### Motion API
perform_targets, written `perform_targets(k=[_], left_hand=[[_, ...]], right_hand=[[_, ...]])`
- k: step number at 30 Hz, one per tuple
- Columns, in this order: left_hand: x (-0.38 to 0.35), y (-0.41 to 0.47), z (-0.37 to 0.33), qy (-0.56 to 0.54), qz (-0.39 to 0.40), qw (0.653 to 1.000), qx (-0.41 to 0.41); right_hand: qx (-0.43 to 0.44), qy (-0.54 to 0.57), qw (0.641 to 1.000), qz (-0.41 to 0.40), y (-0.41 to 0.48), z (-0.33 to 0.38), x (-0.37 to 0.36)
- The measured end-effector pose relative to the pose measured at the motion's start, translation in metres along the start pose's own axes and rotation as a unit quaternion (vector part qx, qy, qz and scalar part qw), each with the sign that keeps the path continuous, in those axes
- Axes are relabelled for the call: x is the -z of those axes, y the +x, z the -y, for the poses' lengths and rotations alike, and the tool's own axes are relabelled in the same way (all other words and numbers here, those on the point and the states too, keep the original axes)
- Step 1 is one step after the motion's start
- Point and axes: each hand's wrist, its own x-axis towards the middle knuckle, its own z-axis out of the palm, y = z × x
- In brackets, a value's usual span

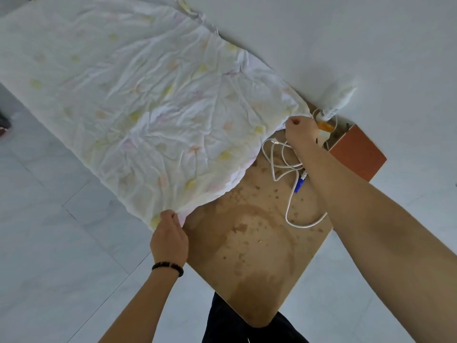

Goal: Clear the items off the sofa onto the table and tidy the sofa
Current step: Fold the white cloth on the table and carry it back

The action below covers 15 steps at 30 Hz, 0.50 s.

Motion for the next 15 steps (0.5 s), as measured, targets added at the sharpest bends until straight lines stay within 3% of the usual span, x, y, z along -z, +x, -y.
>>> perform_targets(k=[1, 3, 4, 6, 11, 15], left_hand=[[0.003, 0.001, 0.0, -0.038, -0.016, 0.999, 0.017], [0.01, 0.002, 0.0, -0.097, -0.046, 0.994, 0.013], [0.013, 0.002, 0.0, -0.117, -0.055, 0.992, 0.002], [0.021, 0.003, -0.001, -0.136, -0.041, 0.99, -0.023], [0.034, -0.003, 0.007, -0.034, 0.065, 0.995, -0.067], [0.049, -0.02, 0.027, -0.014, 0.022, 0.995, -0.1]], right_hand=[[-0.053, 0.062, 0.996, 0.035, 0.007, 0.006, -0.005], [-0.181, 0.22, 0.947, 0.144, 0.017, 0.015, -0.018], [-0.219, 0.256, 0.923, 0.189, 0.02, 0.016, -0.024], [-0.263, 0.251, 0.905, 0.218, 0.02, 0.019, -0.036], [-0.247, 0.391, 0.867, 0.185, 0.005, 0.032, -0.036], [-0.191, 0.524, 0.811, 0.174, -0.006, 0.039, -0.004]])
